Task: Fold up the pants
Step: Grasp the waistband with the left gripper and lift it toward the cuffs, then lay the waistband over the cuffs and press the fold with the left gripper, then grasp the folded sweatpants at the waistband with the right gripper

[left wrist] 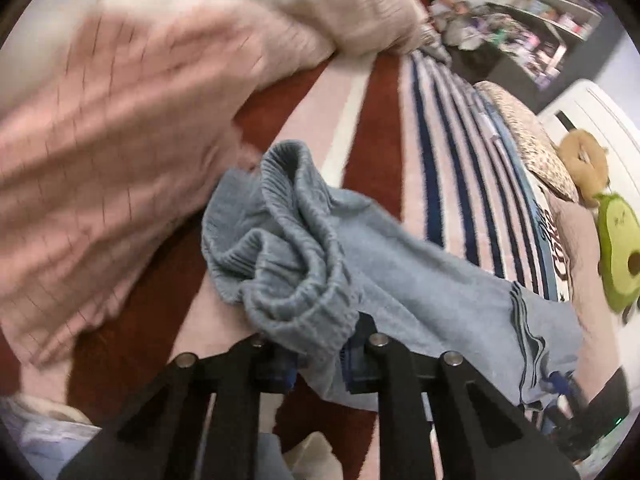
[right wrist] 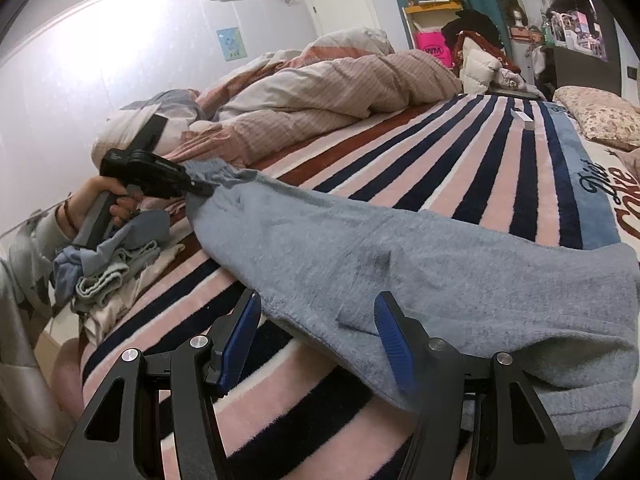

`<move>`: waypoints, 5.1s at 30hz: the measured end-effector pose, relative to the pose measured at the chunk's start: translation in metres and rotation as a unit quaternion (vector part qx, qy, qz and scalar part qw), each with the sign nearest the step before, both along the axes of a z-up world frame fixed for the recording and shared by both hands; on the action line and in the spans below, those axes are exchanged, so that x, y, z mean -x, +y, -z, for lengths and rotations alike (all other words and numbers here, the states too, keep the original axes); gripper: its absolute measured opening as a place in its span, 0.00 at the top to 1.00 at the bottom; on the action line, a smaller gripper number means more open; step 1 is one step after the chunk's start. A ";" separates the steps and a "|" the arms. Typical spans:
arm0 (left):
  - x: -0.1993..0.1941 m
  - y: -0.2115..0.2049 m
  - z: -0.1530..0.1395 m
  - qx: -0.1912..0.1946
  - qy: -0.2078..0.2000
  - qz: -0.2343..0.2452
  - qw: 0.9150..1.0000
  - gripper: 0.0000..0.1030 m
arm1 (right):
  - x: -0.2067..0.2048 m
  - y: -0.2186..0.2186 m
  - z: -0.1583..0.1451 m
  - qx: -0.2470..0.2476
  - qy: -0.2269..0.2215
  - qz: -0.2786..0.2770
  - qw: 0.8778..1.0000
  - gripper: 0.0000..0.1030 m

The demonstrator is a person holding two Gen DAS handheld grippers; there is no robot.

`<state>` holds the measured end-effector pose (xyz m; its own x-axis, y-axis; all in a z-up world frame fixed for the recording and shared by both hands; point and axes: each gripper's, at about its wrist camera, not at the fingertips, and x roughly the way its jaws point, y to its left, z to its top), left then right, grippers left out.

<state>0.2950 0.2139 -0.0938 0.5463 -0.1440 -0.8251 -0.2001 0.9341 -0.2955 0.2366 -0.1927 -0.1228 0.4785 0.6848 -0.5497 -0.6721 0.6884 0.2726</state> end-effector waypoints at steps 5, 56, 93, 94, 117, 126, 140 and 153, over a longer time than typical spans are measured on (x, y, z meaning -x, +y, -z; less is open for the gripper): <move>0.001 -0.030 -0.035 -0.038 -0.041 0.030 0.998 0.88 | 0.003 -0.016 -0.012 0.009 -0.009 0.030 0.999 0.43; 0.003 -0.282 -0.039 0.031 -0.122 0.281 0.951 0.37 | 0.014 -0.140 -0.043 -0.034 0.005 0.237 0.971 0.18; -0.020 -0.222 0.036 0.125 -0.034 0.204 0.970 0.31 | -0.036 -0.146 -0.013 0.014 0.077 0.310 0.948 0.24; -0.018 -0.221 0.040 0.132 -0.034 0.205 0.969 0.31 | -0.037 -0.145 -0.007 0.012 0.082 0.306 0.948 0.24; 0.086 -0.213 -0.007 0.075 -0.084 0.248 0.962 0.76 | 0.048 -0.131 -0.005 -0.039 0.113 0.235 0.965 0.73; 0.161 -0.184 0.012 0.061 -0.049 0.250 0.965 0.67 | 0.127 -0.100 0.003 -0.037 0.138 0.205 0.968 0.69; 0.143 -0.165 -0.007 0.073 -0.093 0.192 0.974 0.42 | 0.113 -0.113 -0.048 0.018 0.045 0.264 0.963 0.42; 0.128 -0.175 0.033 0.048 -0.052 0.211 0.975 0.39 | 0.063 -0.091 0.002 0.082 0.079 0.266 0.957 0.42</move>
<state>0.1667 0.0387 -0.1271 0.5016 -0.4467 -0.7409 0.2306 0.8944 -0.3832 0.1736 -0.2833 -0.1253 0.6371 0.2655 -0.7237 -0.1736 0.9641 0.2008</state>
